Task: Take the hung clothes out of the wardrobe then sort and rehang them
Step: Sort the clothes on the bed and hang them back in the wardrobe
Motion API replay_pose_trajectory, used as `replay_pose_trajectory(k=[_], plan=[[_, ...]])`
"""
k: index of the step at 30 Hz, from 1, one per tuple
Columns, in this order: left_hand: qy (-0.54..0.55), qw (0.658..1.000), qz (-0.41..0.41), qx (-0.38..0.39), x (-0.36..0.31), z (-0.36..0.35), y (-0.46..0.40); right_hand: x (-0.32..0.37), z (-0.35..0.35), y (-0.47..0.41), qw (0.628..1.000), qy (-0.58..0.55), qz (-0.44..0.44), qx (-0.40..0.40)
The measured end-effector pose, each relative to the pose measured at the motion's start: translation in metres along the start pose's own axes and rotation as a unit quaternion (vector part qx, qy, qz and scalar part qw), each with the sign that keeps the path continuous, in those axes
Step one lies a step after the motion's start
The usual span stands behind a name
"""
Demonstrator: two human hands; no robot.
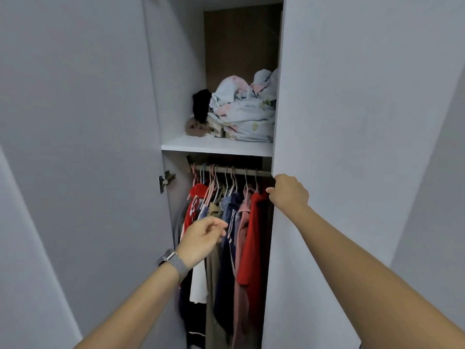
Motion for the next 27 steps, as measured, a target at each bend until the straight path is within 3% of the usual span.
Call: replay_pose_trajectory(k=[9,12,14,16,17,19,21,25,27], plan=[[-0.012,0.997,-0.027,-0.075,-0.022,0.055,0.008,-0.002,-0.019,-0.043,0.999,0.020,-0.015,0.022],[-0.065,0.983,-0.051,-0.163,-0.020,0.081,0.029,0.007,-0.033,-0.039,0.984,0.107,0.027,0.137],[-0.066,0.939,-0.097,-0.323,-0.017,0.112,0.056,0.027,-0.051,-0.030,0.962,0.097,0.072,0.244],[-0.052,0.853,-0.131,-0.503,-0.007,0.148,0.091,0.063,-0.071,-0.019,0.948,0.018,0.138,0.287],[-0.043,0.814,-0.126,-0.565,0.002,0.163,0.105,0.084,-0.081,-0.012,0.942,-0.045,0.170,0.286],[-0.027,0.774,-0.093,-0.626,0.019,0.189,0.121,0.128,-0.103,0.008,0.913,-0.184,0.218,0.293],[-0.035,0.776,-0.058,-0.627,0.029,0.210,0.123,0.168,-0.117,0.027,0.887,-0.244,0.267,0.287],[0.004,0.870,0.047,-0.491,0.059,0.238,0.098,0.206,-0.134,0.035,0.884,-0.218,0.349,0.223],[0.020,0.886,0.091,-0.455,0.072,0.245,0.093,0.205,-0.133,0.030,0.898,-0.218,0.339,0.174]])
Point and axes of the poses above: each hand's wrist, its own y-axis away from the middle knuckle, its own z-axis out of the back of the hand, x = y × z, the point moved 7 cm from there along -y, towards the middle knuckle, and after that the axes turned 11 degrees about z, right-handed, at the moved point
